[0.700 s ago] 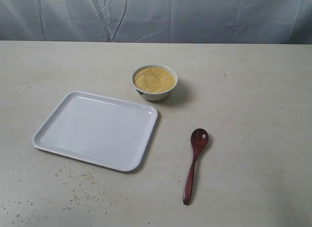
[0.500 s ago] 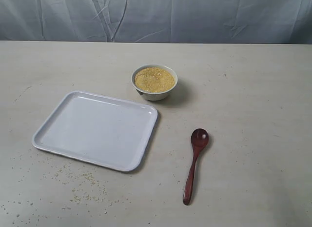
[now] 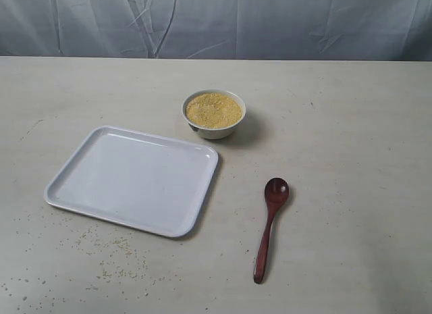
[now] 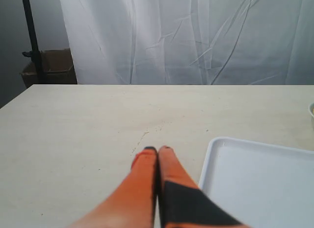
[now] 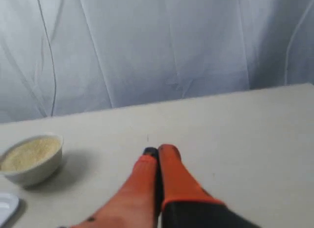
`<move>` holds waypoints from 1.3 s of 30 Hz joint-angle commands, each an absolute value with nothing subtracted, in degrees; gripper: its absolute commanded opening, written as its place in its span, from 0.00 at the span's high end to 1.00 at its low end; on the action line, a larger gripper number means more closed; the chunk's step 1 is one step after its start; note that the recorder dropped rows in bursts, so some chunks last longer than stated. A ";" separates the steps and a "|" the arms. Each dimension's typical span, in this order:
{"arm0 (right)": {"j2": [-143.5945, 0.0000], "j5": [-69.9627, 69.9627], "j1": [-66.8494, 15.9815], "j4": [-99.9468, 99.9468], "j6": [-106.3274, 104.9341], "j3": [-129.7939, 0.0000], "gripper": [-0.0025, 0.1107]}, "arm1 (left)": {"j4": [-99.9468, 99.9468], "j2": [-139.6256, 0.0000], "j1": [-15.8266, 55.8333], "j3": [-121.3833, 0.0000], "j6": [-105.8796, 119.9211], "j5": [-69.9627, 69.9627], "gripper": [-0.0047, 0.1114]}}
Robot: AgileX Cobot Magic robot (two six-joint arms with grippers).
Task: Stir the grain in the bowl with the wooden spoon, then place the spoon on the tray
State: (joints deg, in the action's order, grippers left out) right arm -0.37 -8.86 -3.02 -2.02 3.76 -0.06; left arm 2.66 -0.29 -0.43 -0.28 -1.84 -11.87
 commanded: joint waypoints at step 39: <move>-56.56 -38.01 -8.60 -4.84 21.44 -37.46 0.98 | 2.64 0.00 -0.48 0.00 -1.90 -11.60 0.96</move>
